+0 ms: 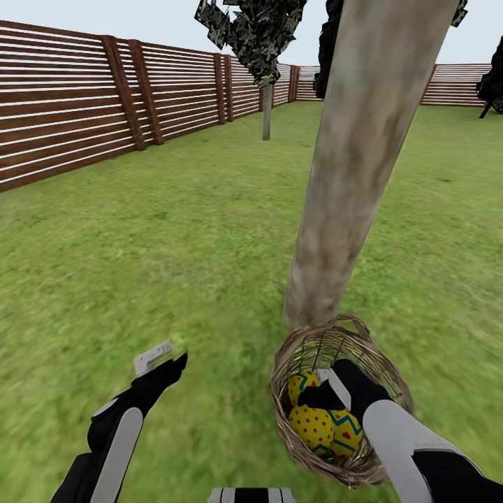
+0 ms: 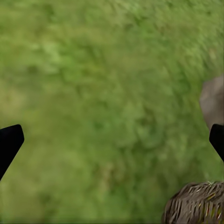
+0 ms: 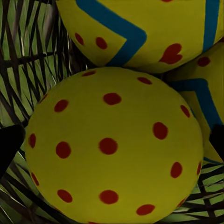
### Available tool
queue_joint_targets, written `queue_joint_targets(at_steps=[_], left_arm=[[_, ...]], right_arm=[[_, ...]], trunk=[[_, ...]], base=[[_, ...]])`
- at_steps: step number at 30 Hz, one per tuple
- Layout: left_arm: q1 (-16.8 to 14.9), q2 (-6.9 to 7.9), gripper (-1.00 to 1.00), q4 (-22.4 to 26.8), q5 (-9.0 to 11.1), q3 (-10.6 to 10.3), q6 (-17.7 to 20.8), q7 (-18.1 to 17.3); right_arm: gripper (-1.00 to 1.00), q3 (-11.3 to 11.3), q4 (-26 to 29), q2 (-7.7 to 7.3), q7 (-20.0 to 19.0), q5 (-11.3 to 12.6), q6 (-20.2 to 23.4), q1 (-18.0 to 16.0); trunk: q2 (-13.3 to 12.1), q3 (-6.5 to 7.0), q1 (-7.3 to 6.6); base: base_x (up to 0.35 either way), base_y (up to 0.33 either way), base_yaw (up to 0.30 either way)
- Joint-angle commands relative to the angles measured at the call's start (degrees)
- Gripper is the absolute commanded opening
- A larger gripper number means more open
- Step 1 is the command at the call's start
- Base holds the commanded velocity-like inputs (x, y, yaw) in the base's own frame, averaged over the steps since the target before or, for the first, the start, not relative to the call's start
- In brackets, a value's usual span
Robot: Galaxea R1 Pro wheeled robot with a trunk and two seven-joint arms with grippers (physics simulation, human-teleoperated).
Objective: Take the three Easter eggs out of the wicker basket on the lawn in the garden, then place them on the lawn next to a single tree (choose any tree) so that all three eggs are next to the same tree and none are left in the basket.
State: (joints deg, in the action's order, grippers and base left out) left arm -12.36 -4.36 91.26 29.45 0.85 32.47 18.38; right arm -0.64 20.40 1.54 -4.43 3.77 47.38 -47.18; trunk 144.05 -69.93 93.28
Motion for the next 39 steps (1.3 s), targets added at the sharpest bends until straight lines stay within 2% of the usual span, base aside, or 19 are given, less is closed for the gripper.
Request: queue_joint_targets(at_steps=[1, 8, 13, 20, 22, 25, 27, 28, 32, 39], left_arm=[[-0.03, -0.03, 1.0, 0.09, 0.61, 0.04, 0.23, 0.42], [-0.03, -0.04, 1.0, 0.09, 0.61, 0.03, 0.23, 0.41], [-0.03, -0.04, 1.0, 0.07, 0.61, 0.03, 0.23, 0.42], [-0.03, -0.02, 1.0, 0.07, 0.61, 0.03, 0.23, 0.37], [-0.03, -0.03, 1.0, 0.08, 0.61, 0.03, 0.23, 0.36], [-0.03, -0.03, 1.0, 0.12, 0.61, 0.03, 0.23, 0.39], [-0.03, -0.03, 1.0, 0.11, 0.61, 0.03, 0.23, 0.39], [-0.03, -0.03, 1.0, 0.09, 0.61, 0.03, 0.23, 0.38], [-0.03, -0.04, 1.0, 0.06, 0.64, 0.03, 0.23, 0.39], [-0.03, -0.04, 1.0, 0.06, 0.61, 0.03, 0.23, 0.41]], right_arm=[[1.0, -0.06, 0.07, -0.05, 0.13, 0.31, 0.25, -0.01], [1.0, -0.06, 0.22, -0.28, 0.07, 0.35, 0.25, 0.01], [1.0, -0.14, 0.34, -1.8, 0.04, 0.55, 0.25, 0.02], [1.0, -0.21, 0.41, -2.08, -0.2, 0.62, 0.25, 0.02], [1.0, -0.22, 0.46, -2.31, -1.24, 0.62, 0.25, 0.02], [1.0, -0.23, 0.51, -3.19, -5.02, 0.58, 0.25, 0.01], [1.0, -0.23, 0.57, -3.78, -8.27, 0.46, 0.25, 0.01], [1.0, -0.23, 0.64, -4.65, -10.43, 0.44, 0.25, 0.0], [1.0, -0.31, 0.67, -5.28, -11.44, 0.48, 0.25, 0.0], [1.0, -0.32, 0.62, -5.39, -11.61, 0.46, 0.02, 0.02]], trunk=[[0.02, -0.05, -0.01], [0.02, -0.05, -0.01], [0.02, -0.05, -0.01], [0.02, -0.05, -0.01], [0.02, -0.05, -0.01], [0.02, -0.05, -0.01], [0.02, -0.05, -0.01], [0.02, -0.05, -0.01], [0.02, -0.05, -0.01], [0.02, -0.05, -0.01]], base=[[0.0, 0.0, 0.0], [0.0, 0.0, 0.0], [0.0, 0.0, 0.0], [0.0, 0.0, 0.0], [0.0, 0.0, 0.0], [0.0, 0.0, 0.0], [0.0, 0.0, 0.0], [0.0, 0.0, 0.0], [0.0, 0.0, 0.0], [0.0, 0.0, 0.0]])
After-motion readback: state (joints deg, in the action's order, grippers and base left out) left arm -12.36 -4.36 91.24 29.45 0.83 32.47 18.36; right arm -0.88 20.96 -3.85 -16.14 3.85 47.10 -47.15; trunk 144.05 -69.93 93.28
